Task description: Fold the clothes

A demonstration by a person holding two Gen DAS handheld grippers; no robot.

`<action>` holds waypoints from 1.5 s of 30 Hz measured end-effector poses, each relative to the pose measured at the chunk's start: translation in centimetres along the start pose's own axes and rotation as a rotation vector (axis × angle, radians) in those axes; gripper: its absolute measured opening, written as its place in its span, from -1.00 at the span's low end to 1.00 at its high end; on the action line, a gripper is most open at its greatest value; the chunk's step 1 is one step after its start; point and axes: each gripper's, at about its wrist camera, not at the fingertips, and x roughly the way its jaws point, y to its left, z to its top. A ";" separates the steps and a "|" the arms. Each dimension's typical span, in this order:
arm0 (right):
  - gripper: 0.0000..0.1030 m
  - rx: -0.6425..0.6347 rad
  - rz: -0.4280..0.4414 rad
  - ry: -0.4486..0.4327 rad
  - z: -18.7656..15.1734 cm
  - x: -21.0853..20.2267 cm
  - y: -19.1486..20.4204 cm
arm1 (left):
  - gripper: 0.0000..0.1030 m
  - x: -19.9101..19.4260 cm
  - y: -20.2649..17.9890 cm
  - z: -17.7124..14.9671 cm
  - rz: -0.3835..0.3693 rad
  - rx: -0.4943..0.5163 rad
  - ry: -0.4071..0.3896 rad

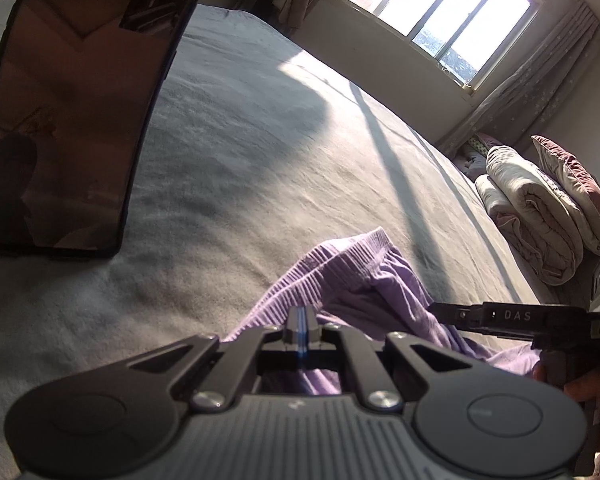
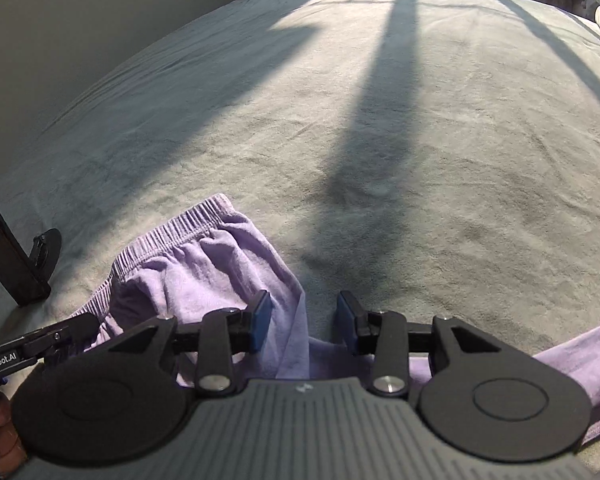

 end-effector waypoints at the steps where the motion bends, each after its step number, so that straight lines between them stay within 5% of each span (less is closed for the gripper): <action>1: -0.31 -0.004 0.012 -0.008 -0.1 -0.1 0.0 | -0.95 0.1 0.0 0.0 0.002 0.004 -0.001; 2: -0.49 -0.008 0.024 -0.015 -0.1 -0.1 0.1 | -0.95 0.2 -0.1 0.0 0.004 0.008 -0.002; 3: -0.98 -0.011 0.037 -0.023 -0.1 -0.2 0.1 | -0.95 0.3 -0.1 0.1 0.004 0.009 -0.002; 19: -0.99 -0.146 0.220 -0.176 -0.5 -11.7 6.8 | -0.95 0.3 0.4 0.0 -0.017 0.012 -0.015; 27: -0.98 -0.236 0.268 -0.063 -5.7 -11.1 11.3 | -0.95 0.2 1.2 0.1 -0.050 -0.037 -0.013; 33: -0.97 -0.240 0.203 0.043 -10.4 -6.9 12.1 | -0.95 0.0 1.5 0.1 -0.061 -0.055 -0.015; 41: -0.70 -0.295 0.135 0.006 -11.2 -7.5 13.0 | -0.86 -2.8 2.7 0.2 -0.101 -0.084 -0.002; 45: -0.10 -0.368 0.100 -0.063 -11.2 -8.4 13.9 | -0.85 -4.7 3.6 -0.1 -0.111 -0.074 -0.026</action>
